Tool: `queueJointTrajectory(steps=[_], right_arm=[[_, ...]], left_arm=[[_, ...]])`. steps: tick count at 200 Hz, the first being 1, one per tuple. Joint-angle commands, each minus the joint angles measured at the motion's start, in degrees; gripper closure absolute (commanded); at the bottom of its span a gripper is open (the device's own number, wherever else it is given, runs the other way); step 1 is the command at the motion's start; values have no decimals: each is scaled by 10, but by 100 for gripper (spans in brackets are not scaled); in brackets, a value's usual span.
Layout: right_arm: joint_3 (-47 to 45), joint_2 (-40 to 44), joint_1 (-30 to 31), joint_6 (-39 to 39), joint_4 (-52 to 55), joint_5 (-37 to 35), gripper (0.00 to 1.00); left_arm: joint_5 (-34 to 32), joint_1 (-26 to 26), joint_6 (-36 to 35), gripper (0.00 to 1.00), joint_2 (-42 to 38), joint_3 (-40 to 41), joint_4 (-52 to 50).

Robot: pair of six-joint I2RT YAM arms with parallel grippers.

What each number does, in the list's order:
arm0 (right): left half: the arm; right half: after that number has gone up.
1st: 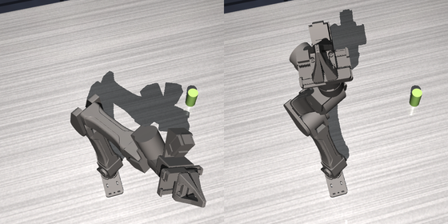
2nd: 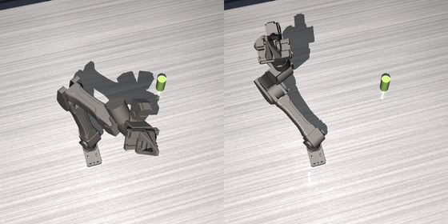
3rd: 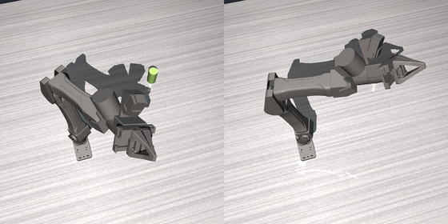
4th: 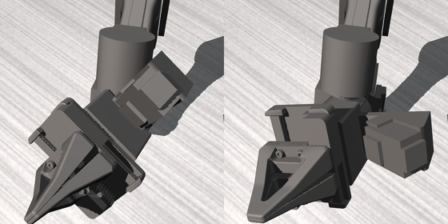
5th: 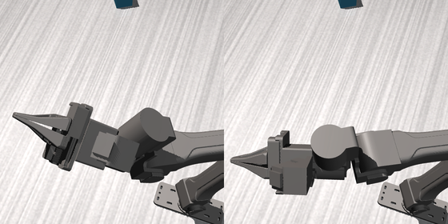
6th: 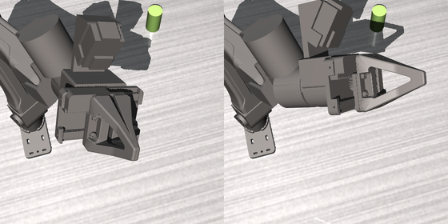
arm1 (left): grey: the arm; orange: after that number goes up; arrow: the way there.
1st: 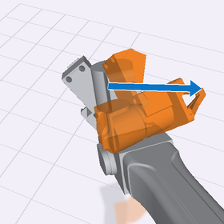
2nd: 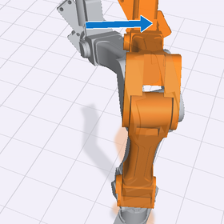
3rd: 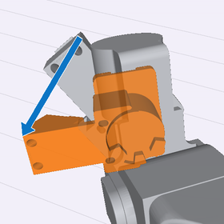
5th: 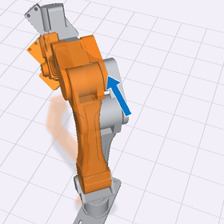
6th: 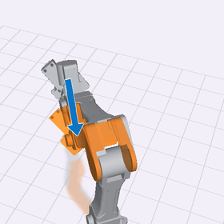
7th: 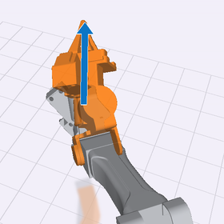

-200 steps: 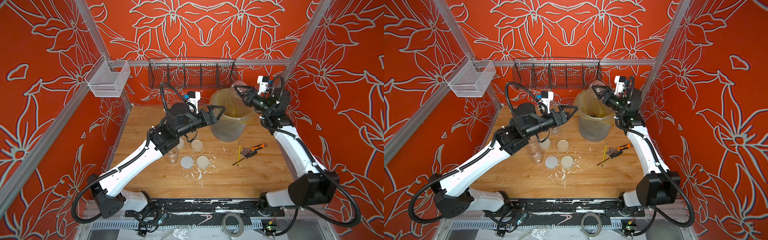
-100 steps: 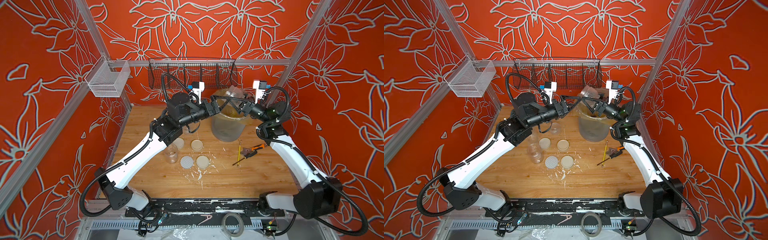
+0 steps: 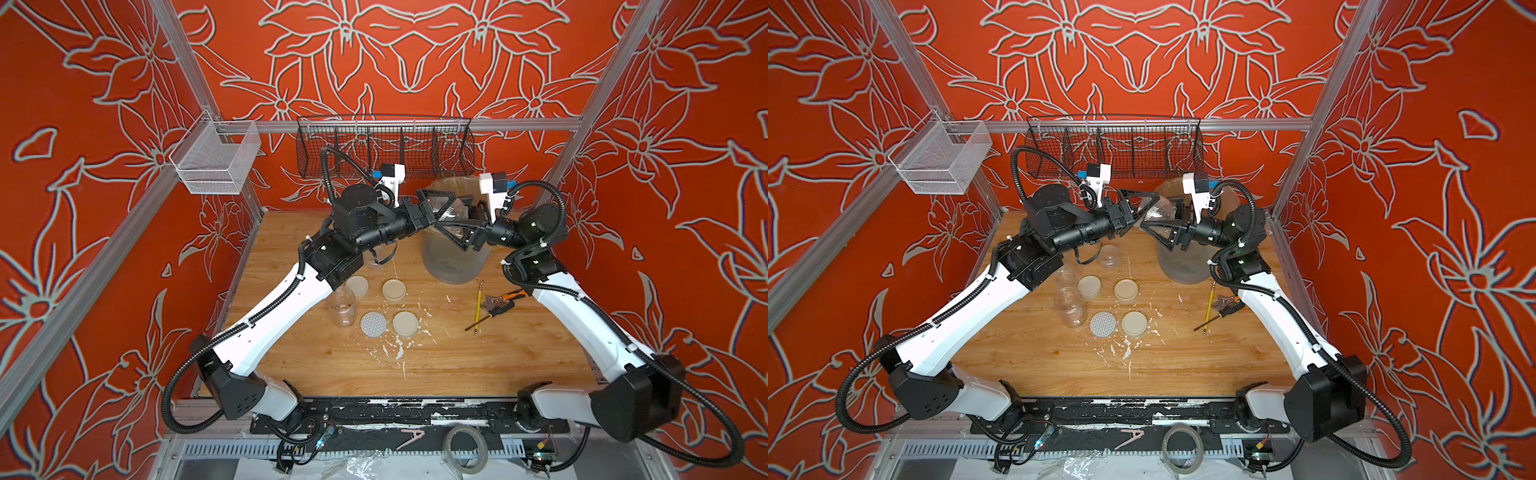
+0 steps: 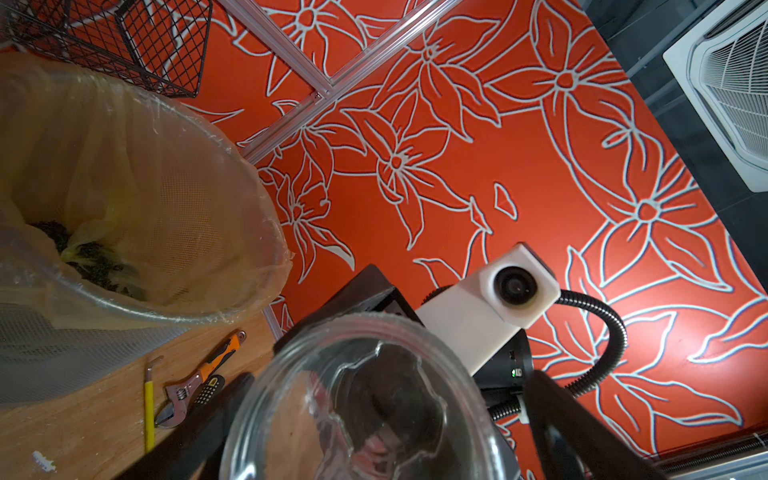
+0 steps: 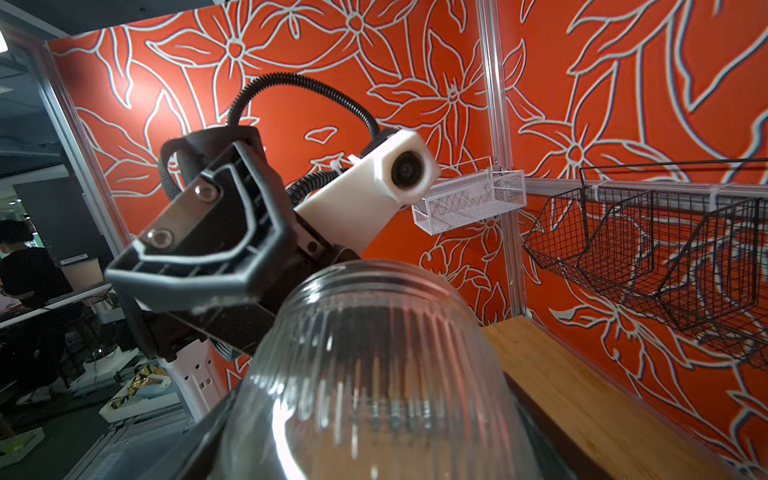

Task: Empty moldy tea leaves from jars
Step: Place the jar at the center of the board.

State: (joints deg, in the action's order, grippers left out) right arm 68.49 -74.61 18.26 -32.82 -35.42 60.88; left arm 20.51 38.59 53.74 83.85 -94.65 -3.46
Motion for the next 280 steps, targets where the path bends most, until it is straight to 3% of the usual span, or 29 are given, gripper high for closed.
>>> queueJointTrajectory(steps=[1, 42, 66, 77, 92, 104, 143, 198, 222, 252, 280], right_arm=[[28, 8, 9, 27, 1, 16, 99], [30, 2, 13, 36, 24, 7, 97], [34, -1, 16, 38, 32, 7, 85], [35, -2, 17, 41, 37, 11, 73], [38, -1, 18, 41, 40, 13, 45], [34, 4, 19, 43, 42, 7, 30], [20, 25, 18, 60, 55, -30, 3], [-2, 60, 19, 59, 52, -63, 3], [-31, 102, 19, 50, 56, -117, 3], [-68, 168, 20, 56, 142, -225, 3], [-77, 201, 20, 67, 226, -245, 4]], left_arm=[[32, -3, -4, 5, -6, 4, 34], [50, -3, -6, 24, -11, 15, 48], [60, -3, -21, 30, -14, 19, 52], [61, -3, -32, 34, -18, 19, 48], [54, -2, -50, 40, -24, 20, 43], [42, -3, -61, 47, -32, 22, 38], [4, -2, -93, 69, -55, 28, 19], [-64, -3, -147, 73, -95, 43, -23], [-106, -2, -198, 74, -114, 45, -73], [-183, 1, -279, 75, -139, 60, -151], [-252, 12, -351, 76, -148, 90, -202]])
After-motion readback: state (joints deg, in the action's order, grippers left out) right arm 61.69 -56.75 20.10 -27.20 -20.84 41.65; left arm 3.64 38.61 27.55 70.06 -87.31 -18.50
